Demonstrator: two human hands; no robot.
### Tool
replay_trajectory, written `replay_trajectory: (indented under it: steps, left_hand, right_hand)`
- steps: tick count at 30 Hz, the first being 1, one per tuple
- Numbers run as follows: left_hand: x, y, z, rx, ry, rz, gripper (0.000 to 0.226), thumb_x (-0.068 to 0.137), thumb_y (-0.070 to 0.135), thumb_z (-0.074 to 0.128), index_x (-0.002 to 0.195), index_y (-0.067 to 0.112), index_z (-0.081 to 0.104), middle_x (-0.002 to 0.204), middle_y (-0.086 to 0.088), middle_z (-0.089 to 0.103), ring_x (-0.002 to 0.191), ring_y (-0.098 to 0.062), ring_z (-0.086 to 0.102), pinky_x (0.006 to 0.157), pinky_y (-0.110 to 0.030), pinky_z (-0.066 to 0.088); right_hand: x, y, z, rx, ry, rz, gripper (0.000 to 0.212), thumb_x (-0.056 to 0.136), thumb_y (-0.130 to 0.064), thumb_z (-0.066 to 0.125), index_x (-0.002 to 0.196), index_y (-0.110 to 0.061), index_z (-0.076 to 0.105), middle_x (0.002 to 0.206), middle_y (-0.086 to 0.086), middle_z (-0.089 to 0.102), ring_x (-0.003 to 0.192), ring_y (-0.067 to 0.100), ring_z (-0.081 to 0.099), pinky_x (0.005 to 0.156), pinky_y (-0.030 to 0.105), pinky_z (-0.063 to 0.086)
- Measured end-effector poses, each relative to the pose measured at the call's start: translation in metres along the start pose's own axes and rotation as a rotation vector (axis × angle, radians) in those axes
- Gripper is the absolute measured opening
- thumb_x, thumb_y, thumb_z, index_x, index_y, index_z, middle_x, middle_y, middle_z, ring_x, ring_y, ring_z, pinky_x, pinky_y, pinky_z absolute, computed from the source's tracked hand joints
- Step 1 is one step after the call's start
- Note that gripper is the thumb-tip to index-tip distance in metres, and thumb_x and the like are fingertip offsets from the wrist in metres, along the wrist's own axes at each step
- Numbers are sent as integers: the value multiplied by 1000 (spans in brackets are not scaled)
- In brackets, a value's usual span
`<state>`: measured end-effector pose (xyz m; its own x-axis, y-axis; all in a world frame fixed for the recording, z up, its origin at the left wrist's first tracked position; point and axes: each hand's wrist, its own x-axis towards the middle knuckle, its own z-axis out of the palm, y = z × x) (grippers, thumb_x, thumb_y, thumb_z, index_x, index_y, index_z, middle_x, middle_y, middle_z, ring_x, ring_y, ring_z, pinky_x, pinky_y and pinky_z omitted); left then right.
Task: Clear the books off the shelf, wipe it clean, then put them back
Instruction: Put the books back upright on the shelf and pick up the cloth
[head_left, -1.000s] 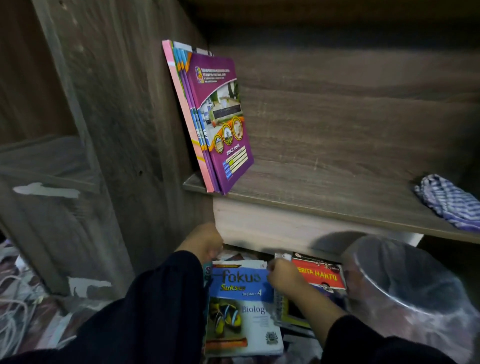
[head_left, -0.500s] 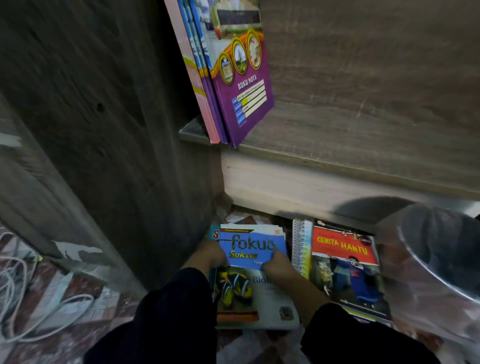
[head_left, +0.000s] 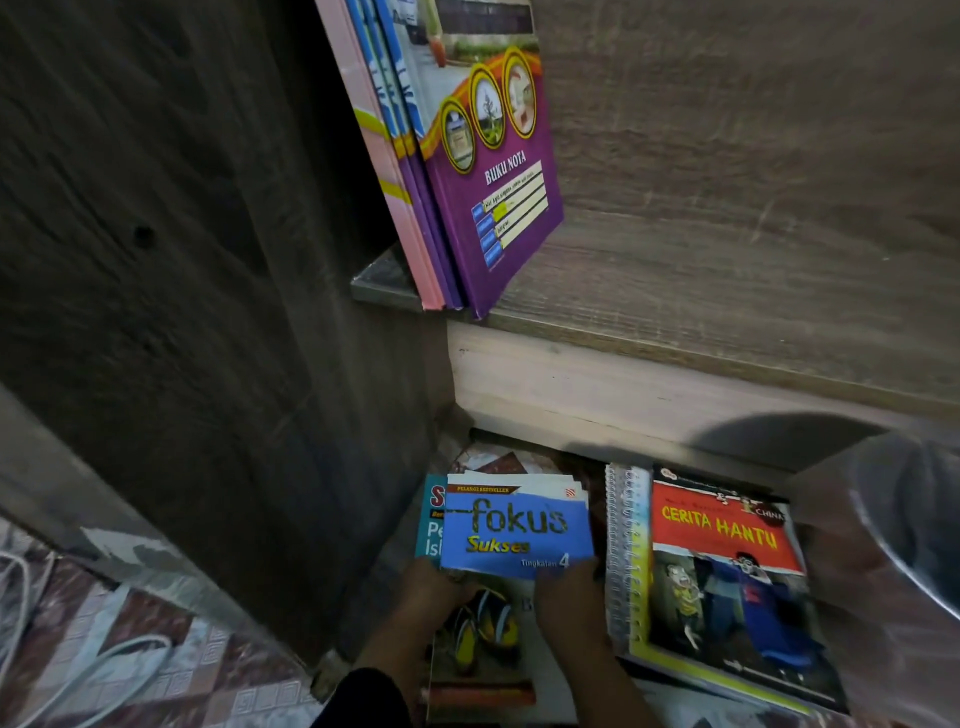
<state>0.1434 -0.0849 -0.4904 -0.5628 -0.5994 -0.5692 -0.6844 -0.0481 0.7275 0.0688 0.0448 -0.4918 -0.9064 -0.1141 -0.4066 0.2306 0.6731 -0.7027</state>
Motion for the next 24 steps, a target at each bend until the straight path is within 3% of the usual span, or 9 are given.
replay_trajectory:
  steps: [4, 8, 10, 12, 15, 17, 20, 22, 24]
  left_hand:
    - [5, -7, -4, -142, -50, -20, 34, 75, -2, 75, 107, 0, 66, 99, -14, 71, 90, -27, 67, 78, -36, 55]
    - [3, -1, -4, -307, -93, -69, 23, 78, -5, 70, 96, 8, 63, 82, -6, 68, 72, -19, 64, 58, -26, 49]
    - [3, 1, -5, -331, -97, -87, 20, 80, -4, 69, 97, 6, 65, 83, -8, 69, 72, -20, 64, 58, -27, 49]
    - [5, 1, -4, -331, -87, -75, 21, 80, -2, 69, 99, 6, 66, 90, -10, 70, 75, -19, 64, 61, -26, 49]
    - [-2, 5, -6, -368, -90, -96, 20, 80, 1, 69, 100, 7, 67, 92, -9, 71, 77, -21, 65, 60, -27, 49]
    - [-3, 6, -7, -422, -138, -151, 21, 80, 1, 70, 100, 3, 67, 92, -14, 72, 78, -27, 67, 66, -32, 53]
    - [-1, 10, -8, -426, -199, -190, 23, 78, -1, 69, 101, 1, 67, 96, -17, 72, 90, -34, 67, 86, -45, 54]
    - [-4, 15, -11, -349, -219, -167, 19, 77, -5, 67, 93, 5, 68, 98, -14, 71, 102, -34, 63, 98, -47, 49]
    - [-9, 19, -14, -319, -242, -119, 24, 73, -9, 68, 89, 9, 69, 95, -10, 73, 105, -34, 62, 100, -48, 47]
  right_hand:
    - [5, 9, -14, 100, -88, -29, 42, 89, -9, 54, 128, -3, 41, 117, 18, 60, 95, 28, 61, 72, 32, 49]
    - [3, 11, -38, 143, -240, -53, 43, 88, 3, 49, 128, -10, 42, 75, 3, 54, 53, 11, 49, 40, 18, 38]
    - [2, 6, -41, 156, -314, -22, 58, 87, 3, 53, 139, -14, 34, 84, 1, 53, 61, 13, 51, 51, 24, 46]
    - [1, 3, -41, 171, -373, 18, 70, 88, -1, 56, 147, -14, 21, 103, 7, 50, 78, 20, 55, 73, 38, 53]
    - [1, 1, -41, 169, -362, 45, 76, 89, -3, 56, 149, -13, 11, 114, 14, 49, 101, 34, 58, 90, 46, 50]
    - [0, 2, -43, 184, -366, 62, 79, 88, -1, 56, 149, -14, 8, 107, 10, 45, 88, 28, 58, 87, 46, 51]
    - [0, 7, -47, 244, -351, 63, 75, 87, 6, 52, 148, -14, 14, 102, 5, 47, 72, 14, 53, 66, 34, 51]
    - [-3, 10, -50, 285, -335, 46, 70, 85, 12, 51, 145, -12, 24, 93, 3, 53, 69, 11, 53, 58, 25, 46]
    - [-8, 14, -52, 314, -308, 28, 67, 82, 16, 53, 141, -8, 32, 99, 9, 59, 73, 16, 57, 55, 23, 45]
